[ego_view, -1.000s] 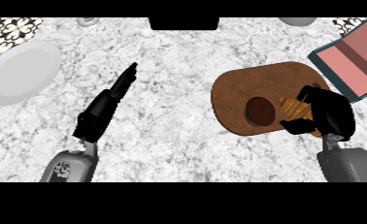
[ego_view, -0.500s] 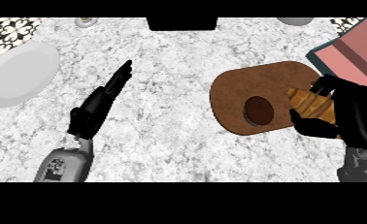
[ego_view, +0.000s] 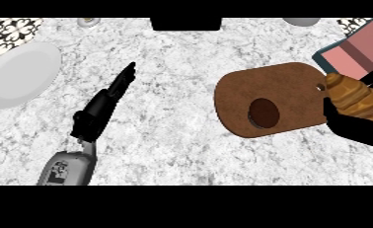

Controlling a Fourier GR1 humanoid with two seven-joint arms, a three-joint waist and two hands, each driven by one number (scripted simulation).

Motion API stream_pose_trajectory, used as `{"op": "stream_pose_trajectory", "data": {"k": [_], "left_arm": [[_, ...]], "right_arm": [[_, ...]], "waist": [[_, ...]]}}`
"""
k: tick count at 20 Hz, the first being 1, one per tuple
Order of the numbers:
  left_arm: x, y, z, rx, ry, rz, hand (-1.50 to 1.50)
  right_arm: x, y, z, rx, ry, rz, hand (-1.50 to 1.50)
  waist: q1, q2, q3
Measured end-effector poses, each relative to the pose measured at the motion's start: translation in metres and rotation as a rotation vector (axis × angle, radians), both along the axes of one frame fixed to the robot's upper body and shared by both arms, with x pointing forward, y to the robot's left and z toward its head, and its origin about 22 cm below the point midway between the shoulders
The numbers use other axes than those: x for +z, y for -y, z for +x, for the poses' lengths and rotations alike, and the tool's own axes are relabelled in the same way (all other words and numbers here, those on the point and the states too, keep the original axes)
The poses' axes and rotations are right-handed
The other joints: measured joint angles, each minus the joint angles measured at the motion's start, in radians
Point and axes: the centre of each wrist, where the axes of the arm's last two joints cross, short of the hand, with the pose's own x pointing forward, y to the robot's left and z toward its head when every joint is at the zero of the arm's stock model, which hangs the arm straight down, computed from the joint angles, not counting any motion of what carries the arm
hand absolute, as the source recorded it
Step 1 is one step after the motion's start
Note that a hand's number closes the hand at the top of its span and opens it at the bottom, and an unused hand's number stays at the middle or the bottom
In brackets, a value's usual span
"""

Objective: Pick the croissant from the cutting board and place it in the cardboard box

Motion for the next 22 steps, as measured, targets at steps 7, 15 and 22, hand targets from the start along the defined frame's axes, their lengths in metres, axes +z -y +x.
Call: {"op": "stream_pose_trajectory", "data": {"k": [7,15,22], "left_arm": [[0.003,-0.001,0.003,-0.012,0.001,0.007,0.00],[0.005,0.003,0.001,-0.012,0.002,0.005,0.00],[0.005,0.005,0.002,-0.013,0.007,0.001,0.00]], "right_arm": [[0.027,0.022,0.014,-0.099,0.034,0.013,1.50],[0.044,0.070,0.055,-0.129,0.052,0.059,1.50],[0.045,0.106,0.097,-0.170,0.071,0.083,1.50]], "waist": [[0.005,0.001,0.000],[0.008,0.003,0.001],[0.013,0.004,0.001]]}}
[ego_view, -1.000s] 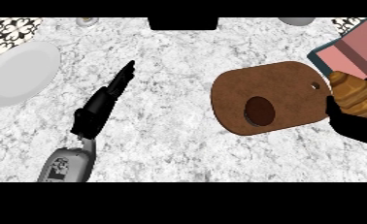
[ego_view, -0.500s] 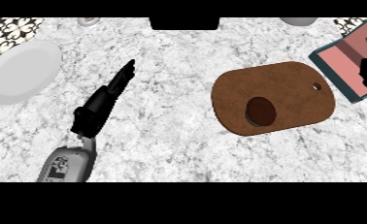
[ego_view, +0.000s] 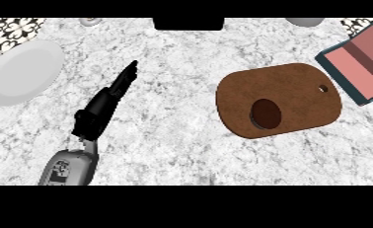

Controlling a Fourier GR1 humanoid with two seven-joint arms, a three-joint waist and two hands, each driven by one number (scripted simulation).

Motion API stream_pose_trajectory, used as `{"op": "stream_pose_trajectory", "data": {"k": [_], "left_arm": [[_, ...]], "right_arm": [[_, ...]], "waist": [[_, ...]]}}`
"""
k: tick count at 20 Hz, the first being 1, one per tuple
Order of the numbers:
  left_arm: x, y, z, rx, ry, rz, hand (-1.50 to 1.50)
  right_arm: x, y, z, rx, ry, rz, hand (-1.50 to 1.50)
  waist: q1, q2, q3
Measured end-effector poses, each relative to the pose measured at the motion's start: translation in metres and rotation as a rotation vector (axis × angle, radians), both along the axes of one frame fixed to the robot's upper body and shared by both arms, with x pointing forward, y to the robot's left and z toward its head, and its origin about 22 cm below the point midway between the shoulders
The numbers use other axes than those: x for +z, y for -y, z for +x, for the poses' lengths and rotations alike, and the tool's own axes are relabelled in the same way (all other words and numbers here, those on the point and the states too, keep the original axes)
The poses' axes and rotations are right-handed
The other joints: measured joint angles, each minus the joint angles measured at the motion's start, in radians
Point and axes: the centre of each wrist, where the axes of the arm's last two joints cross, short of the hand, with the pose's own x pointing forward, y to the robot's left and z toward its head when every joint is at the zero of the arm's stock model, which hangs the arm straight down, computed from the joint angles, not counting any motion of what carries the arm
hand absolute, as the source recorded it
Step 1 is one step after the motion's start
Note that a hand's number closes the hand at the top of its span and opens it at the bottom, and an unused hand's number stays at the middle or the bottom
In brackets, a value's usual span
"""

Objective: Pick the croissant from the cutting board and place it in the cardboard box

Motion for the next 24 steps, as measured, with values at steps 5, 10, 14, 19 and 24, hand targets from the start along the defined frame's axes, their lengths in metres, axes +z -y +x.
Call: {"op": "stream_pose_trajectory", "data": {"k": [5,10,14,19,24], "left_arm": [[0.000,0.007,0.000,-0.006,-0.004,0.005,0.00],[-0.003,0.008,-0.003,-0.009,-0.003,0.000,0.00],[0.001,0.008,-0.001,-0.014,0.001,0.002,0.00],[0.004,0.006,0.000,-0.020,0.007,0.006,0.00],[0.002,0.009,0.001,-0.018,0.012,0.003,0.00]], "right_arm": [[-0.013,0.018,0.023,-0.040,-0.033,-0.029,1.50],[-0.031,0.032,0.047,-0.060,-0.089,-0.059,1.50],[-0.061,0.047,0.060,-0.077,-0.125,-0.062,1.50],[-0.092,0.064,0.066,-0.110,-0.152,0.088,-1.50],[-0.124,0.083,0.061,-0.097,-0.162,0.218,-1.50]], "waist": [[0.002,0.000,0.000],[0.006,0.002,0.000],[0.011,0.004,0.001],[0.017,0.007,0.002],[0.021,0.010,0.002]]}}
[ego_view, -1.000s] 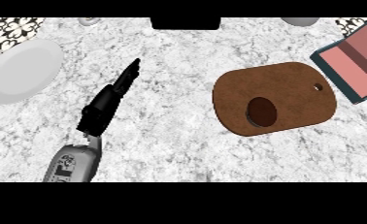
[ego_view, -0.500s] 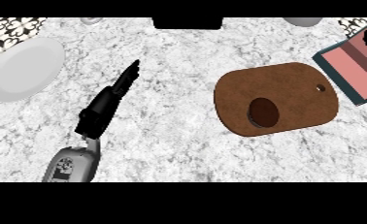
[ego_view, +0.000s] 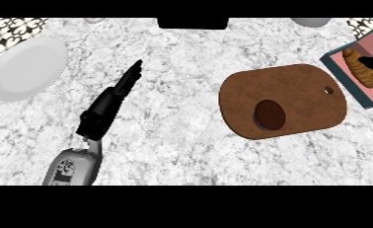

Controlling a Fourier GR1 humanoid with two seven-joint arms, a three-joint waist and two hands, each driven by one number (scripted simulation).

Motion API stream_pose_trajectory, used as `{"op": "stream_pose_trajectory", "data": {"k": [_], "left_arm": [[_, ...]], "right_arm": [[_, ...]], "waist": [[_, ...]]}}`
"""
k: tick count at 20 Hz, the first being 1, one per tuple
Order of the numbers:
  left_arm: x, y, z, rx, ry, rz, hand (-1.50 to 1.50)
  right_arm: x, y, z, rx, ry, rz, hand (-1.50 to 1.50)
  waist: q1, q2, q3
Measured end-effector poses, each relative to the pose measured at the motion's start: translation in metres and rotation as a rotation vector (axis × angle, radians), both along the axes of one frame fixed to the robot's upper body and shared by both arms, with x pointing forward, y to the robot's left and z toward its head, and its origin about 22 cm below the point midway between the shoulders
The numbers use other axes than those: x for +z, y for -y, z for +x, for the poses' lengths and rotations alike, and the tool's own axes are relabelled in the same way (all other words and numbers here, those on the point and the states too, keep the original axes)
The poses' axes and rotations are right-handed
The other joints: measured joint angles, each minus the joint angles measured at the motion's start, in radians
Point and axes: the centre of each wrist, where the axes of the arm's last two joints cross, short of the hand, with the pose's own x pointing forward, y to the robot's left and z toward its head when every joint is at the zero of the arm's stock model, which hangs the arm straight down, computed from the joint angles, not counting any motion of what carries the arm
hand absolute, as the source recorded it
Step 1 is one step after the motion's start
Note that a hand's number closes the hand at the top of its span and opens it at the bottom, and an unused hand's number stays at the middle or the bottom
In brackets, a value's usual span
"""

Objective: Pick the croissant from the cutting board and place it in the cardboard box

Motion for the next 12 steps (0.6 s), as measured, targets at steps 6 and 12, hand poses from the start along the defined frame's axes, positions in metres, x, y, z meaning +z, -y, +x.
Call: {"op": "stream_pose_trajectory", "data": {"k": [6,12], "left_arm": [[-0.004,-0.001,-0.001,0.001,-0.005,-0.005,0.00],[-0.004,-0.005,0.000,0.012,-0.011,-0.003,0.00]], "right_arm": [[-0.005,0.009,-0.002,0.010,0.206,0.109,-1.50],[0.006,0.034,-0.018,-0.021,0.512,0.256,-1.50]], "waist": [[-0.003,0.000,0.001],[-0.018,-0.005,0.001]]}}
